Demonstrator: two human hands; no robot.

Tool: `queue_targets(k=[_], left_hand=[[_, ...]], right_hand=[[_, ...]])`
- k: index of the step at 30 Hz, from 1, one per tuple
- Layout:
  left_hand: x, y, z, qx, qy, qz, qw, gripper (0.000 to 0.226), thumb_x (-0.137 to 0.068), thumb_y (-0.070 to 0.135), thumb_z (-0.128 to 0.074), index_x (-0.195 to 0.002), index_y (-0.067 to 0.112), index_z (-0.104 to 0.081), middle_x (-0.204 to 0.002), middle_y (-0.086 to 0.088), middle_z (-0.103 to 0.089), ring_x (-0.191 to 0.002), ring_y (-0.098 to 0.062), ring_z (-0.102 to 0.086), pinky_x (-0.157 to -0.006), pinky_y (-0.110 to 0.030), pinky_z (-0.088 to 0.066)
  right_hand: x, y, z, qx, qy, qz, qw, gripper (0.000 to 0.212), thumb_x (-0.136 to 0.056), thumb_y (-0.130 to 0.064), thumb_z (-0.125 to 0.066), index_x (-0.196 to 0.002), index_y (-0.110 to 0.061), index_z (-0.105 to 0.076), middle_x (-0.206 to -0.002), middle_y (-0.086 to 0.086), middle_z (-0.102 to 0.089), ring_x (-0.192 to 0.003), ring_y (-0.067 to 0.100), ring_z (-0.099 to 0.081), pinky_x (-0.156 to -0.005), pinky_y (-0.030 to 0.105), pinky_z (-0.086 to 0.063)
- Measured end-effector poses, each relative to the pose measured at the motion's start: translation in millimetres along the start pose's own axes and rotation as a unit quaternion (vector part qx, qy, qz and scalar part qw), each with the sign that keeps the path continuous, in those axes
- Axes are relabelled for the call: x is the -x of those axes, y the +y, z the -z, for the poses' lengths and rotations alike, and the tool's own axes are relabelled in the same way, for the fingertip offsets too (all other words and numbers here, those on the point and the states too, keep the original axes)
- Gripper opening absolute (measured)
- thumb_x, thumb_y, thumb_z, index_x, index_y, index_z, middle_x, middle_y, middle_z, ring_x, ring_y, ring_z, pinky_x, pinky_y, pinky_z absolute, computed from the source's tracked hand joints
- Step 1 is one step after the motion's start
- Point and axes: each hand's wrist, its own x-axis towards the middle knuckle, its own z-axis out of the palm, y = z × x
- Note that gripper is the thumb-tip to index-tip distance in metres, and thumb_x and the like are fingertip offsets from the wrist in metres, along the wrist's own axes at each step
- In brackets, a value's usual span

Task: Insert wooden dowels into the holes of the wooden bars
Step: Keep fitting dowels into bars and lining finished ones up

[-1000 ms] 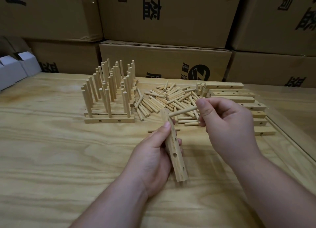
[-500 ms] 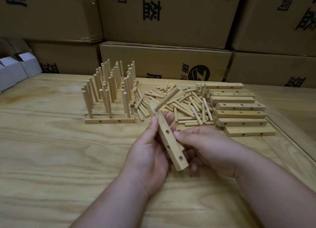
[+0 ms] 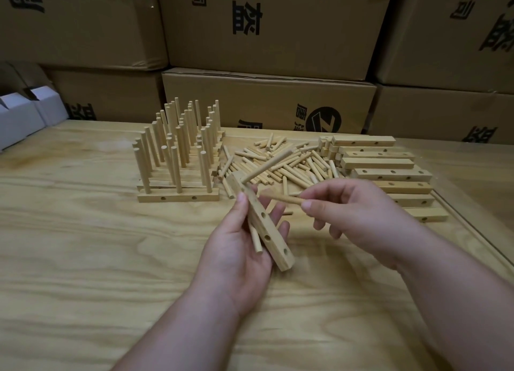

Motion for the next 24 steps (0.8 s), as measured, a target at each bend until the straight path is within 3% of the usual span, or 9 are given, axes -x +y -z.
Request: queue_targets(k=[6,13,22,24], left_hand=[[-2,1,2,0.01,0.012,0.001,1.0,0.031,-0.098,0.039,-0.055,-0.121,0.023,-0.069,-0.116,-0.002,-0.076,-0.1,-0.024,-0.075,-0.087,-0.044,-0.056],[-2,0,1,0.007,0.014,0.0,1.0,0.032,-0.099,0.037,-0.054,-0.124,0.023,-0.067,-0.116,-0.002,-0.076,-0.103,-0.025,-0.074,-0.093,-0.045,-0.054],[-1,-2,1,-0.031,0.006,-0.008,0.999,0.029,-0.097,0.034,-0.058,-0.122,0.023,-0.068,-0.116,0.0,-0.076,-0.104,-0.021,-0.074,-0.097,-0.043,-0.053],[-2,-3,2,-0.036,0.003,-0.009,0.999,0.029,-0.097,0.035,-0.058,-0.121,0.024,-0.068,-0.116,0.0,-0.076,-0.104,-0.02,-0.074,-0.094,-0.042,-0.053]], right_hand=[[1,-1,1,-0.007,-0.036,0.036,0.999,0.013,-0.085,-0.021,-0.079,-0.087,-0.034,-0.079,-0.073,-0.01,-0.072,-0.061,0.001,-0.064,-0.053,0.013,-0.048],[2,-3,4,0.007,-0.036,0.052,0.998,0.015,-0.082,-0.018,-0.081,-0.086,-0.032,-0.08,-0.073,-0.014,-0.071,-0.059,-0.006,-0.06,-0.053,0.01,-0.046],[6,-10,4,0.075,-0.002,0.079,0.994,0.01,-0.083,-0.035,-0.079,-0.084,-0.045,-0.077,-0.063,-0.013,-0.066,-0.055,-0.004,-0.057,-0.049,0.01,-0.044],[7,-10,3,0.103,0.011,0.087,0.991,0.006,-0.083,-0.041,-0.077,-0.085,-0.047,-0.076,-0.066,-0.007,-0.067,-0.057,0.003,-0.058,-0.048,0.017,-0.047]])
